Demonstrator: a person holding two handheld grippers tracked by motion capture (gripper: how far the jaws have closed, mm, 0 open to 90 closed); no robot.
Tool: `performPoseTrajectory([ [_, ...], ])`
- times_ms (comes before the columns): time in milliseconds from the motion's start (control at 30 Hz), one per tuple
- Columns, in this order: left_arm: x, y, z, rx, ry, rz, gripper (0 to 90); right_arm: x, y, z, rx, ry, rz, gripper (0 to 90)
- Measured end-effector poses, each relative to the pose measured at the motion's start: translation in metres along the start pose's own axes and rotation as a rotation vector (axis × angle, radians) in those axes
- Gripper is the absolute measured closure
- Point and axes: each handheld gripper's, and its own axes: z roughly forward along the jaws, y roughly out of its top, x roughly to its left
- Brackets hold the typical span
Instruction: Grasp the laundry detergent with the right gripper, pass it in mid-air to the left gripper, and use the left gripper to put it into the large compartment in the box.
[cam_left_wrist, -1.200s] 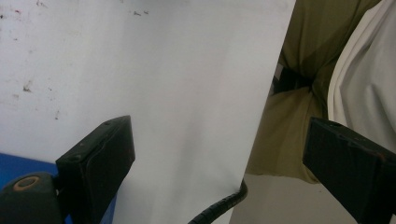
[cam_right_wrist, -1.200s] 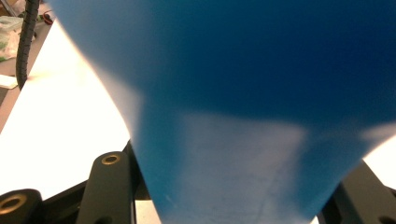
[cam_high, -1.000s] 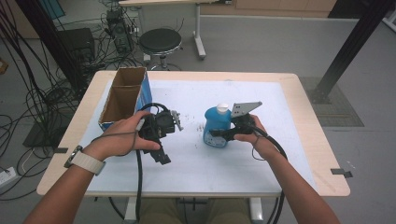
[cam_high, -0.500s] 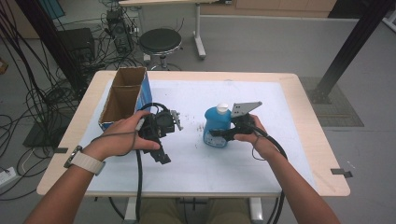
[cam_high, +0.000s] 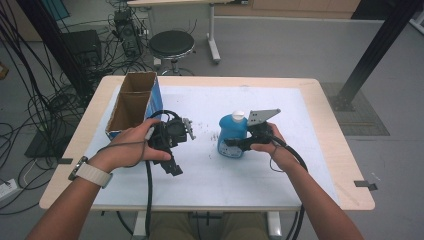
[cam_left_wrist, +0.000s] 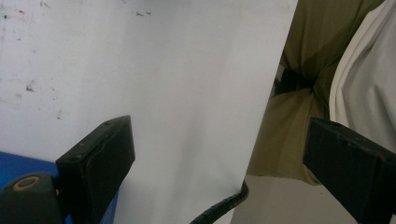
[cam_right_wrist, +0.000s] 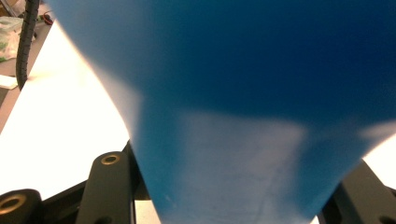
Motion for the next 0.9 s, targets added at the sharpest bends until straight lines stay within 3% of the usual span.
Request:
performPoseTrajectory([
  [900, -0.0009, 0.0017, -0.0053, -0.003, 0.008, -0.005, 9.6, -0.0003, 0.0016, -0.0004, 0.009, 0.003, -0.016, 43.7],
])
